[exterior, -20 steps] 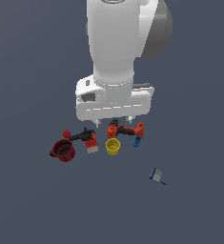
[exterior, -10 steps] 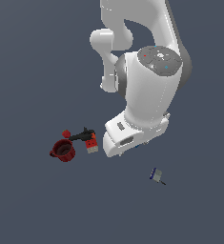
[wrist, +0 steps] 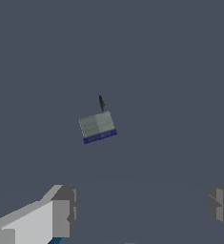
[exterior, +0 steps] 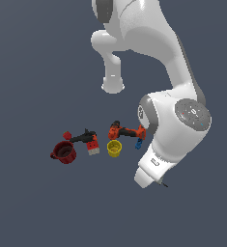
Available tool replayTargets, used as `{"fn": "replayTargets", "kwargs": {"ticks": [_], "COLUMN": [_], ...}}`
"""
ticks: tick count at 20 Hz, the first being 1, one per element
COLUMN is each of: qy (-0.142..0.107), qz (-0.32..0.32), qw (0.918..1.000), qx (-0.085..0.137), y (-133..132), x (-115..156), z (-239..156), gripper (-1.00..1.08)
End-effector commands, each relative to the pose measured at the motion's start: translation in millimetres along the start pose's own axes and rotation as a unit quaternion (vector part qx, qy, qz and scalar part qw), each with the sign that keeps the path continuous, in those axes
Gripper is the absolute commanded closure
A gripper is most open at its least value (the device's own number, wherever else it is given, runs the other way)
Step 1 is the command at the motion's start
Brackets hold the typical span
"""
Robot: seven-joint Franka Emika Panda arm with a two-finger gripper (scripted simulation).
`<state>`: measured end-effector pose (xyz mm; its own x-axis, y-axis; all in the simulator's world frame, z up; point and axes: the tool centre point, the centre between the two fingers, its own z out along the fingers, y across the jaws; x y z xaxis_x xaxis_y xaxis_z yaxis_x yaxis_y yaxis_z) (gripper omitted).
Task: Pick up a designated object from a clutter of objects.
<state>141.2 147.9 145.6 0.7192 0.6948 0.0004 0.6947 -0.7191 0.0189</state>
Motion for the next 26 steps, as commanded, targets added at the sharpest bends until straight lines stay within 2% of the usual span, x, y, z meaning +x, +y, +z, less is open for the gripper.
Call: {"fn": "replayTargets", "kwargs": {"ticks": [1, 12, 21, 26], "qy": [0.000, 0.001, 0.001, 0.001], "qz": [-0.037, -0.128, -0.135, -0.137], "qw": [0.9993, 0.9918, 0.9907, 0.9906], "qx": [0.002, 0.009, 0.010, 0.009], "y": [-10, -42, -45, -46], "x": [15, 49, 51, 51], "z": [20, 76, 85, 107], "gripper": [-0.92, -0.92, -0.92, -0.92]}}
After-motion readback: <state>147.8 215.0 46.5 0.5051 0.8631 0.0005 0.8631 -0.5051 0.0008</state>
